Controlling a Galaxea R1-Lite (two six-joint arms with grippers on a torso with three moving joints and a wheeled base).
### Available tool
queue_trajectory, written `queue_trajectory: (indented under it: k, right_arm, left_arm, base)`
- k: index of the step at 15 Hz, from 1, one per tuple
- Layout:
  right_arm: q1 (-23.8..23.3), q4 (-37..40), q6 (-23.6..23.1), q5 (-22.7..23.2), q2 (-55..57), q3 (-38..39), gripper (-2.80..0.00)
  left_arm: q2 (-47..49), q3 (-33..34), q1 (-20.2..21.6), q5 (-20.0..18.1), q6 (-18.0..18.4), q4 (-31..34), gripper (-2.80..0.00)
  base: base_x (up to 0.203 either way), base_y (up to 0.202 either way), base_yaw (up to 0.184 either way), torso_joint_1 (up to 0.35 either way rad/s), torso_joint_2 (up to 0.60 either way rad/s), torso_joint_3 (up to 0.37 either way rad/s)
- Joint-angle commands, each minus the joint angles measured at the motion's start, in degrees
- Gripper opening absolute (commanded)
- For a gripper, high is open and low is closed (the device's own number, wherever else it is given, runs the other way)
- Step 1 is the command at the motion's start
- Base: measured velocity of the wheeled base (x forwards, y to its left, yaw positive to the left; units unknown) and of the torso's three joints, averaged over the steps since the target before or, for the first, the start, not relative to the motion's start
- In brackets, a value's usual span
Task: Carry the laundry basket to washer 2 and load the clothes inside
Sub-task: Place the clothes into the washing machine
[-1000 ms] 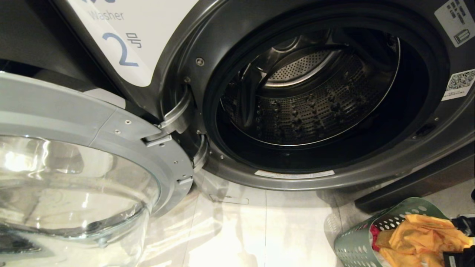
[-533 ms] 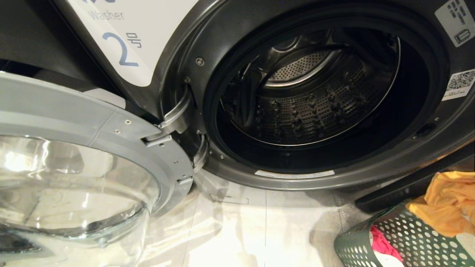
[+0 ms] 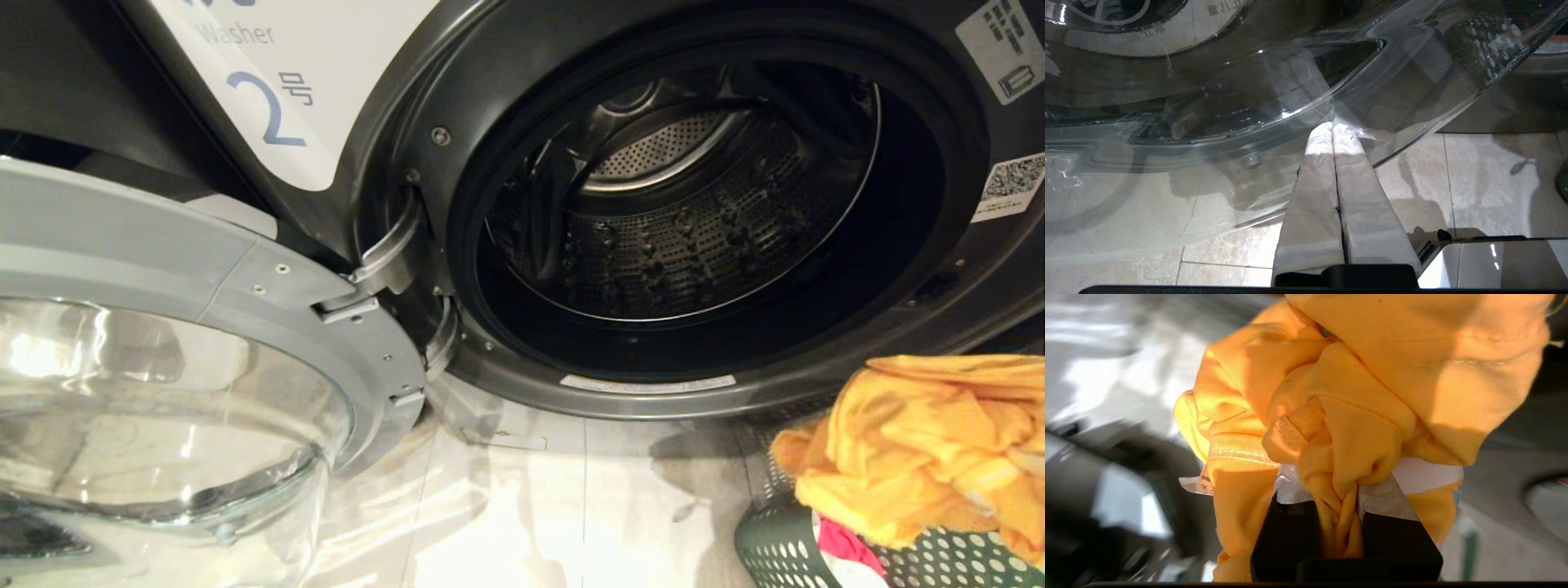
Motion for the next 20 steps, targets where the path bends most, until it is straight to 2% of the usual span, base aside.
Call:
queue_trajectory:
  k: [1,3,5,7,9,11,14,16,20]
  right_arm:
    - [9.1,5.9,-0.4,0.2,-5.5,-0.7,-2.8]
    - [18.5,8.4,-1.1,-1.0,-7.0,0.3,-2.8]
    - [28.6,8.0,-1.0,-5.0,-5.6,1.2,-2.8]
    - [37.7,-1.3,-0.7,-11.7,0.8,3.1,-2.8]
    - [42.7,-17.5,0.2,-16.9,10.0,5.1,-2.8]
    - [45.9,-32.1,2.3,-22.2,20.2,5.4,-2.8]
    - [48.0,-47.1,5.3,-30.5,33.7,1.4,-2.8]
    - [48.5,-53.3,7.5,-38.5,41.5,-6.1,-2.8]
    - [48.6,-57.7,9.2,-46.3,52.4,-21.7,-2.8]
  left_arm:
    - [0.0,0.0,0.0,0.0,0.0,0.0,-2.8]
    - [0.0,0.0,0.0,0.0,0.0,0.0,-2.8]
    - [0.0,0.0,0.0,0.0,0.0,0.1,-2.8]
    - [0.0,0.0,0.0,0.0,0.0,0.1,-2.8]
    - [0.0,0.0,0.0,0.0,0.0,0.0,-2.8]
    - [0.0,0.0,0.0,0.0,0.0,0.1,-2.8]
    - [0.0,0.0,0.0,0.0,0.0,0.1,-2.8]
    - [0.0,0.0,0.0,0.0,0.0,0.0,-2.8]
    - [0.0,0.0,0.0,0.0,0.0,0.0,-2.8]
  base:
    - [0.0,0.0,0.0,0.0,0.0,0.0]
    - [0.0,0.0,0.0,0.0,0.0,0.0]
    - [0.0,0.0,0.0,0.0,0.0,0.0]
    - [0.0,0.0,0.0,0.0,0.0,0.0]
    - [0.0,0.0,0.0,0.0,0.0,0.0]
    - [0.0,0.0,0.0,0.0,0.0,0.0]
    - [0.0,0.0,0.0,0.0,0.0,0.0]
    - [0.0,0.0,0.0,0.0,0.0,0.0]
    - [0.0,0.0,0.0,0.0,0.0,0.0]
